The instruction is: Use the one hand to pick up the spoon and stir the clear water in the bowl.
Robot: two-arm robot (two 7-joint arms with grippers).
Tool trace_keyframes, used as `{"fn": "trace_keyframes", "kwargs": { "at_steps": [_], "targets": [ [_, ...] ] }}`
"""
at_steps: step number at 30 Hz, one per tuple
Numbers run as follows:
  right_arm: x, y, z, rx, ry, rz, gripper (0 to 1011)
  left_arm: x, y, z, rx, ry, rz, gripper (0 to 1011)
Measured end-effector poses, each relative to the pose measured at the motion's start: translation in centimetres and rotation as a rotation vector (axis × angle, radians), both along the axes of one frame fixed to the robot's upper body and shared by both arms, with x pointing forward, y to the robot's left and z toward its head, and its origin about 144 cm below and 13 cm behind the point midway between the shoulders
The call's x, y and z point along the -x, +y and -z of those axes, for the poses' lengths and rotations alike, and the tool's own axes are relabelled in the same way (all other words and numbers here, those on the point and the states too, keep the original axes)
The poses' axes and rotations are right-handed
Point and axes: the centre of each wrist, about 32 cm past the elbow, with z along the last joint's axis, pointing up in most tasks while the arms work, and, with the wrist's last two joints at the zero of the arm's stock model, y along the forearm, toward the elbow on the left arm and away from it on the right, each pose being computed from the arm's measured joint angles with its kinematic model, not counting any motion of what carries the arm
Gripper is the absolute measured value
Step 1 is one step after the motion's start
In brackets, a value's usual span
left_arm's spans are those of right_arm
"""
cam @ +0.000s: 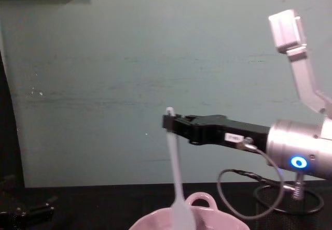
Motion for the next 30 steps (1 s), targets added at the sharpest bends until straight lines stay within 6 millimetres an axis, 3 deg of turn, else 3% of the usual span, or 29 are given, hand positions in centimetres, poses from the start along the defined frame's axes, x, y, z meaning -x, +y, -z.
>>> {"fn": "trace_keyframes", "kwargs": {
  "at_steps": [10,15,21,30],
  "targets": [
    [1.3,-2.9,-0.5,0.004,-0.021,0.062,111,0.0,0.0,0.0,0.000,0.000,0.000,1011],
    [2.0,-3.3,-0.5,0.019,-0.020,0.060,111,0.0,0.0,0.0,0.000,0.000,0.000,1011],
    [2.9,-2.9,-0.3,0.029,-0.013,0.039,110,0.0,0.0,0.0,0.000,0.000,0.000,1011],
    [3.7,-0.8,-0.5,0.022,-0.016,-0.037,110,0.0,0.0,0.0,0.000,0.000,0.000,1011]
  ]
}}
